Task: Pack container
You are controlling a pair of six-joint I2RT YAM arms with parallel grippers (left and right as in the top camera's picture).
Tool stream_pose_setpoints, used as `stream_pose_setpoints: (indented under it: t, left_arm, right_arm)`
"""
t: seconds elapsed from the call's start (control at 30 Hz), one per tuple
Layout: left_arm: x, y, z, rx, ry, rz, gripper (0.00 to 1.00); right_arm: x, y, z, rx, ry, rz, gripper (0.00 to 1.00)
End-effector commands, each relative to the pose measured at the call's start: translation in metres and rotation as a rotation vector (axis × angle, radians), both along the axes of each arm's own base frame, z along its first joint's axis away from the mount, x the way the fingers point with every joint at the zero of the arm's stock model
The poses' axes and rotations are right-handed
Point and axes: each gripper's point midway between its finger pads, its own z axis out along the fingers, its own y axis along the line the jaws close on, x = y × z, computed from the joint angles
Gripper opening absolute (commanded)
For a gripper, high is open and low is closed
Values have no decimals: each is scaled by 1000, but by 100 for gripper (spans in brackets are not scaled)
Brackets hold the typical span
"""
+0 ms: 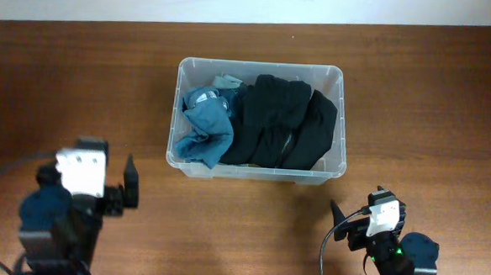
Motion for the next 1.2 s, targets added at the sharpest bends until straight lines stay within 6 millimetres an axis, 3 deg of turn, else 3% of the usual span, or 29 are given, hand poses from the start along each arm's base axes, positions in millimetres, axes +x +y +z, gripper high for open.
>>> stream_pose_setpoints:
  t: [0.0, 0.17, 0.33, 0.47, 1.17]
  left_arm:
    - [-8, -3, -27, 8, -60, -22, 99]
    - [-10, -6, -84, 5, -107, -35, 99]
    - [-10, -5, -127, 6, -131, -35, 99]
    - [-10, -5, -142, 6, -144, -34, 99]
    - [-7, -5, -146, 8, -150, -31, 99]
  right_arm:
    - [0, 0, -2, 11, 2, -1, 98]
    - [0, 0, -2, 11, 2, -1, 98]
    - [0, 0, -2, 11, 2, -1, 98]
    - [0, 0, -2, 11, 2, -1, 98]
    - [0, 0, -1, 11, 1, -1, 98]
